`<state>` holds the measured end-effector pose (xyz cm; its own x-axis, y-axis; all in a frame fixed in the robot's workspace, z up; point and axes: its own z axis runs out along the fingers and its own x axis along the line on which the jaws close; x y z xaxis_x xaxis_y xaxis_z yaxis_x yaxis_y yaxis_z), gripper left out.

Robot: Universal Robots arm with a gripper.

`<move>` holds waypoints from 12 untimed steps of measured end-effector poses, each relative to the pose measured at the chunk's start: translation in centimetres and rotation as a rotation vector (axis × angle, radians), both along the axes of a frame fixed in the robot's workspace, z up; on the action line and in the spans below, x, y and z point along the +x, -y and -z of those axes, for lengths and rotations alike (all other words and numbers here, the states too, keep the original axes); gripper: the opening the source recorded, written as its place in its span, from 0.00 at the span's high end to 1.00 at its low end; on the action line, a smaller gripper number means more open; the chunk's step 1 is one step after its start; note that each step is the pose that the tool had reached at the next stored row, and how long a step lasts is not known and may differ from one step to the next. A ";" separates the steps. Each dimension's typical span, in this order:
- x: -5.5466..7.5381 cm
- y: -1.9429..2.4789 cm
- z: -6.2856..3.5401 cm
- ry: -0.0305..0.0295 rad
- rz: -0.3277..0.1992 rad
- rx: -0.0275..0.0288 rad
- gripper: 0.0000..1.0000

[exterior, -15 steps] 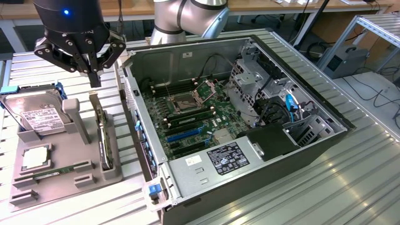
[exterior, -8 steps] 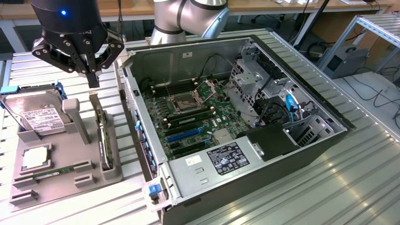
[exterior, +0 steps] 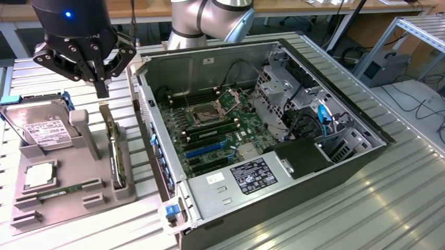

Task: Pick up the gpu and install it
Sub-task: 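Reach for the gpu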

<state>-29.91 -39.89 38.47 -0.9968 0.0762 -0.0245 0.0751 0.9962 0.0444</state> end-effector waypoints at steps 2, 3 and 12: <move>-0.1 0.00 0.01 0.0000 0.000 0.0000 0.89; -0.1 0.00 0.02 0.0000 0.000 0.0000 0.89; -0.4 0.00 0.07 0.0000 0.000 0.0000 0.89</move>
